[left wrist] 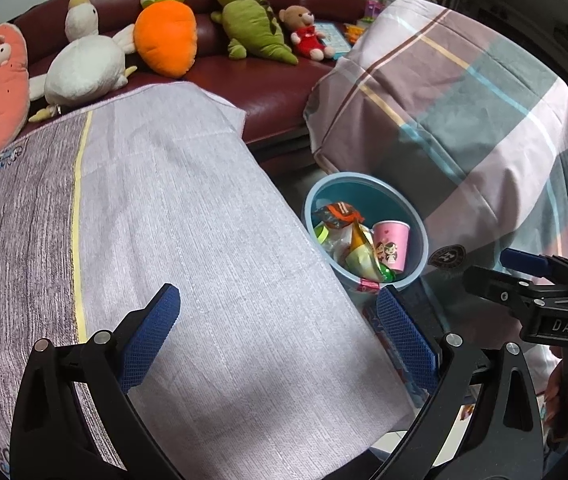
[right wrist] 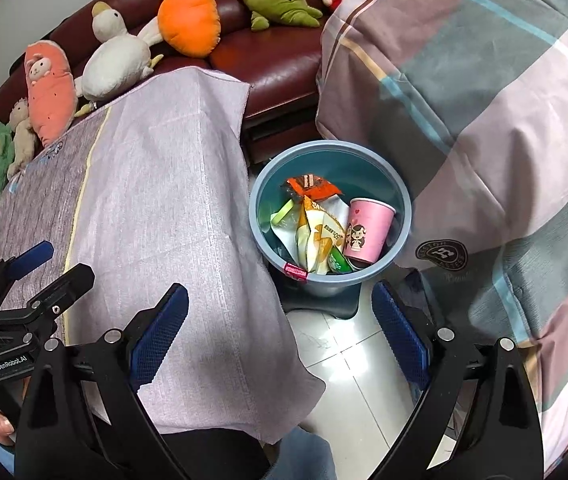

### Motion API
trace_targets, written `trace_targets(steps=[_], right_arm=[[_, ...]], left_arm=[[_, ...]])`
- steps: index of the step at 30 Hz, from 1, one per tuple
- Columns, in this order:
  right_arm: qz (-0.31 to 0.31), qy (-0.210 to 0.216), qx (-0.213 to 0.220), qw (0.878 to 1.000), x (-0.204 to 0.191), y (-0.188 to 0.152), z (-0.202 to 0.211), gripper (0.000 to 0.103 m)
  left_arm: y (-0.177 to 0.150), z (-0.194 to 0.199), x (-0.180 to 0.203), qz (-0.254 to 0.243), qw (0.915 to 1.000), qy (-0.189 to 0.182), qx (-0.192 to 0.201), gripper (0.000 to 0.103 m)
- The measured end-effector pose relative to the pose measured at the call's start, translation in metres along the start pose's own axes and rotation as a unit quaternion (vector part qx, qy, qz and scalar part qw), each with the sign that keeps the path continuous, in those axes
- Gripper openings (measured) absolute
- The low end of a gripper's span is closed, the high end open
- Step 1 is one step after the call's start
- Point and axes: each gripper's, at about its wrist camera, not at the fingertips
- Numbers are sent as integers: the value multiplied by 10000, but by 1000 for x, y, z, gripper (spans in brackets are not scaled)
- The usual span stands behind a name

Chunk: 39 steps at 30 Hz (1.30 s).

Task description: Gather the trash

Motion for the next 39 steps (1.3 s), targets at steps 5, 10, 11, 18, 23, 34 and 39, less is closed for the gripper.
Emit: trace_targets(steps=[5, 10, 11, 18, 23, 34, 39], right_arm=[[-6, -16, -19, 10000, 2, 0, -5, 89], [22, -31, -47, 10000, 1, 0, -8, 89], [25, -35, -48, 10000, 1, 0, -8, 89], [27, -42, -49, 10000, 1, 1, -8, 89], [20, -43, -48, 10000, 0, 0, -8, 89], [5, -56, -88, 9999, 2, 4, -12, 89], [11, -54, -105, 9999, 2, 4, -15, 89]], left_arm=[[-1, -4, 0, -12, 10000, 21, -62, 99], [-1, -8, -1, 11, 9999, 29, -120, 99], [-1, -9, 0, 12, 9999, 35, -124, 99], [-1, -10, 1, -14, 9999, 42, -145, 99], [-1, -13, 2, -23, 9998, 53, -183, 99], [-2, -16, 1, -7, 9997, 91, -237, 99], [-2, -18, 1, 8, 9996, 93, -267, 99]])
Point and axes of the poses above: each gripper's, at about its wrist camera, not at the fingertips, and z roughly against the way its jaws point, x to its right, y to its top, and after that the axes turned 11 degrees about -z, right-handed
